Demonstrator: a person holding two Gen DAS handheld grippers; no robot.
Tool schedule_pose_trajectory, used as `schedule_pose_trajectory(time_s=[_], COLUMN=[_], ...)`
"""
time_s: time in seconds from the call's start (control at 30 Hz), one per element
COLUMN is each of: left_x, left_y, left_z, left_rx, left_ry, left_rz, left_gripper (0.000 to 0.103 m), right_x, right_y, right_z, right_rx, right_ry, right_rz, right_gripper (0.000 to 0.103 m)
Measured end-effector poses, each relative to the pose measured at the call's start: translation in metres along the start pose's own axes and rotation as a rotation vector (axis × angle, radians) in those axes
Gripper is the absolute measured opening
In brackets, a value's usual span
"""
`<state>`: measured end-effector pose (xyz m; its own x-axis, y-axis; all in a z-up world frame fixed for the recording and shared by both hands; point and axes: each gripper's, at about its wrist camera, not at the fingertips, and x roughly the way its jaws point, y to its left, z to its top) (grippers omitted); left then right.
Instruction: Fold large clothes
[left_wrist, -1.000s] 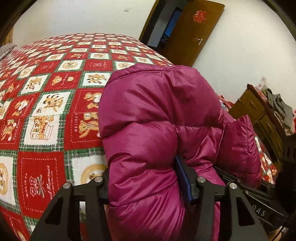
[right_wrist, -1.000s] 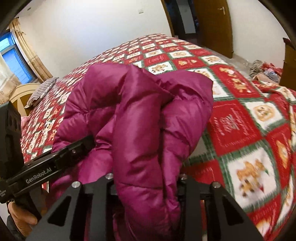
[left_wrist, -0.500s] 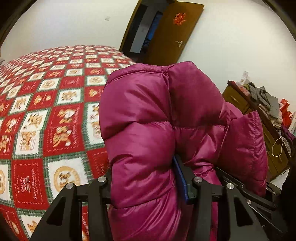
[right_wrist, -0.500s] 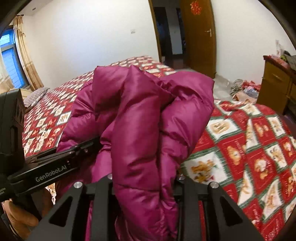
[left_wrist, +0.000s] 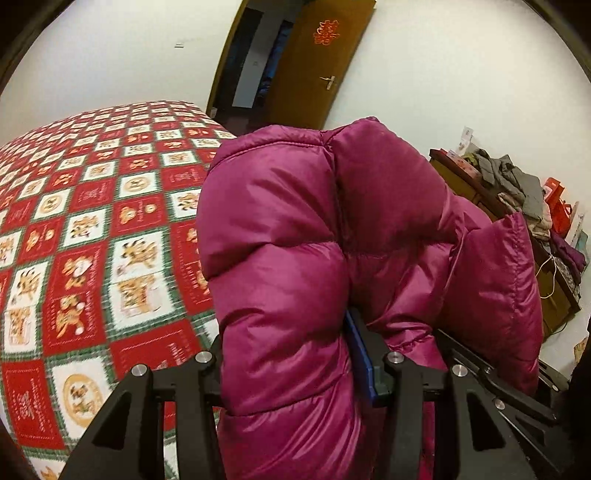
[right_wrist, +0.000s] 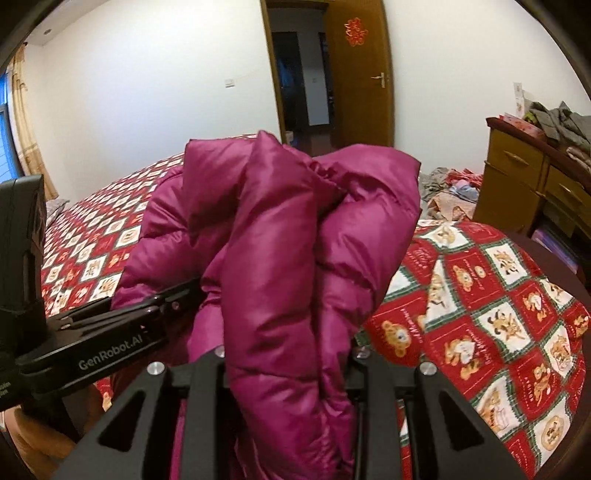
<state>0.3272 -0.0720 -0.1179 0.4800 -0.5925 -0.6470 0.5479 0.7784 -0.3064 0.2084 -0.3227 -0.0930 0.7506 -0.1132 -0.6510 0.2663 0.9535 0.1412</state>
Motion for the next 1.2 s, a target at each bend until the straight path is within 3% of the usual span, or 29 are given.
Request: schedule_pose_trajectory(time_s=[0.27, 0.53, 0.93, 1.13, 1.2], left_x=[0.029, 0.070, 0.110, 0.124, 0.126], left_y=[-0.009, -0.008, -0.004, -0.004, -0.012], left_z=[0.011, 0.016, 0.016, 0.013, 0.012], left_rx=[0.014, 0.004, -0.004, -0.026, 0.023], left_ry=[0.027, 0.084, 0.134, 0.145, 0.129], left_rz=[0.003, 0.028, 0.103, 0.186, 0.263], left_gripper=[0.051, 0.050, 0.051, 0.064, 0.080], right_x=[0.014, 0.053, 0.100, 0.118, 0.116], right_y=[-0.023, -0.035, -0.060, -0.087, -0.093], right_z=[0.012, 0.020, 0.019, 0.015, 0.015], right_rx=[0.009, 0.005, 0.029, 0.083, 0.111], right_ry=[0.019, 0.082, 0.173, 0.200, 0.198], right_rz=[-0.028, -0.059, -0.055, 0.042, 0.074], right_gripper=[0.030, 0.030, 0.030, 0.034, 0.035])
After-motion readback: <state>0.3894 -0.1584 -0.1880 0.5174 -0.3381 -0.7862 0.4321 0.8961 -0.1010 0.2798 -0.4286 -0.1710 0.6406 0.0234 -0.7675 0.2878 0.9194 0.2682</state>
